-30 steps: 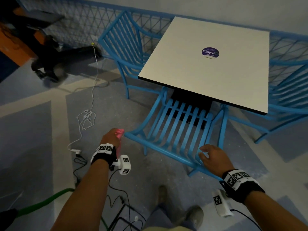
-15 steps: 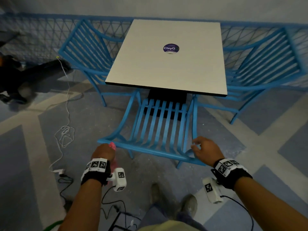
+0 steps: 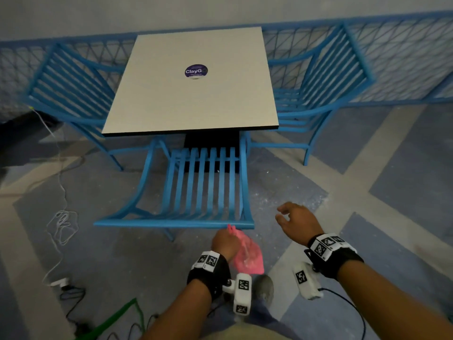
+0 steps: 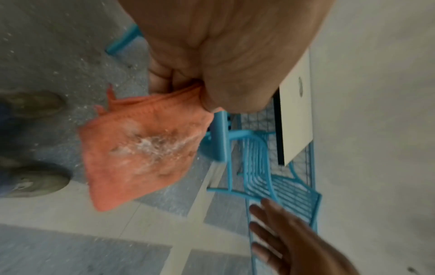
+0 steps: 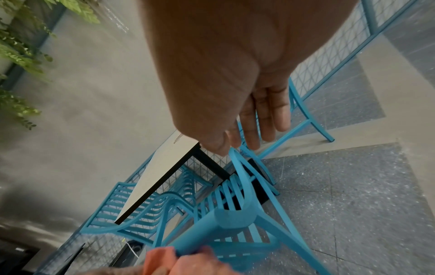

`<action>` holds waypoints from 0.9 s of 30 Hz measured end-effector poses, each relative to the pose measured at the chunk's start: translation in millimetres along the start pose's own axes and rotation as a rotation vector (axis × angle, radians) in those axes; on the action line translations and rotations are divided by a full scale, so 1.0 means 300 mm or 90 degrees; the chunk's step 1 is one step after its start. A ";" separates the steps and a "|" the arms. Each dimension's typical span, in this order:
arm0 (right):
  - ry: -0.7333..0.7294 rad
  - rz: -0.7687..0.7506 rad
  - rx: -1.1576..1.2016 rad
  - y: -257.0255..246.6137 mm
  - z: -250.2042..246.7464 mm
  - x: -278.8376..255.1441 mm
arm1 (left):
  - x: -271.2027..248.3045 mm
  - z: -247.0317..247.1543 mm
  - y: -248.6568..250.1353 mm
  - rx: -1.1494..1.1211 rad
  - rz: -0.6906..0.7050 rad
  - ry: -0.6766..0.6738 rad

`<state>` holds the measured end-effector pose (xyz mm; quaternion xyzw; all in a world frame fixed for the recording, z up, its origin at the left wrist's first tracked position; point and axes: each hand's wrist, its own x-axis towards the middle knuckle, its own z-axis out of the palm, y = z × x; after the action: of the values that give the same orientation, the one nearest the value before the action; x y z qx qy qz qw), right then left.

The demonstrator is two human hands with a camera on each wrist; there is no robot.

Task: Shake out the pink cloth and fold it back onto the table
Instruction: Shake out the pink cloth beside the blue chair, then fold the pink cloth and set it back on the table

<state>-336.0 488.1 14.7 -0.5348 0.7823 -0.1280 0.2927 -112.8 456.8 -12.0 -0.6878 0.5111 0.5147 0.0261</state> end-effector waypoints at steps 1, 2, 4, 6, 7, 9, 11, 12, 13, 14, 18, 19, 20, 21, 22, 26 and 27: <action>0.000 0.003 -0.003 0.022 -0.010 -0.009 | -0.020 0.040 0.024 -0.005 0.023 -0.019; 0.000 0.008 -0.004 0.045 -0.021 -0.019 | -0.044 0.075 0.049 -0.005 0.052 -0.033; 0.008 0.013 0.009 0.089 -0.040 -0.035 | -0.076 0.125 0.089 0.015 0.124 -0.063; 0.027 0.016 0.030 0.125 -0.058 -0.047 | -0.089 0.144 0.130 0.026 0.207 -0.079; 0.040 0.020 0.040 0.142 -0.067 -0.051 | -0.085 0.143 0.150 0.035 0.238 -0.069; 0.067 0.034 0.063 0.174 -0.088 -0.059 | -0.078 0.126 0.205 0.048 0.279 -0.020; 0.094 0.054 0.086 0.201 -0.108 -0.068 | -0.055 0.092 0.276 0.051 0.323 0.062; 0.106 0.062 0.091 0.212 -0.119 -0.074 | -0.040 0.077 0.314 0.062 0.352 0.098; 0.115 0.067 0.095 0.222 -0.124 -0.080 | -0.029 0.065 0.348 0.084 0.382 0.124; 0.120 0.070 0.098 0.229 -0.128 -0.086 | -0.024 0.061 0.378 0.108 0.422 0.139; 0.117 0.077 0.095 0.246 -0.136 -0.099 | 0.019 0.117 0.388 0.278 0.432 0.001; 0.113 0.072 0.093 0.244 -0.138 -0.101 | 0.021 0.134 0.375 0.342 0.401 -0.053; 0.108 0.067 0.091 0.242 -0.141 -0.102 | 0.022 0.146 0.357 0.421 0.370 -0.094; 0.105 0.060 0.089 0.239 -0.142 -0.104 | 0.017 0.159 0.339 0.497 0.342 -0.108; 0.102 0.054 0.088 0.236 -0.142 -0.105 | 0.021 0.173 0.316 0.549 0.324 -0.109; 0.088 0.032 0.085 0.207 -0.132 -0.095 | 0.030 0.225 0.279 0.524 0.290 -0.079; 0.086 0.028 0.085 0.193 -0.130 -0.090 | 0.021 0.231 0.287 0.489 0.287 -0.090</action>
<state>-396.3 531.1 24.8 -0.4869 0.8016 -0.2093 0.2768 -223.1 450.4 -6.9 -0.4631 0.7990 0.3262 0.2018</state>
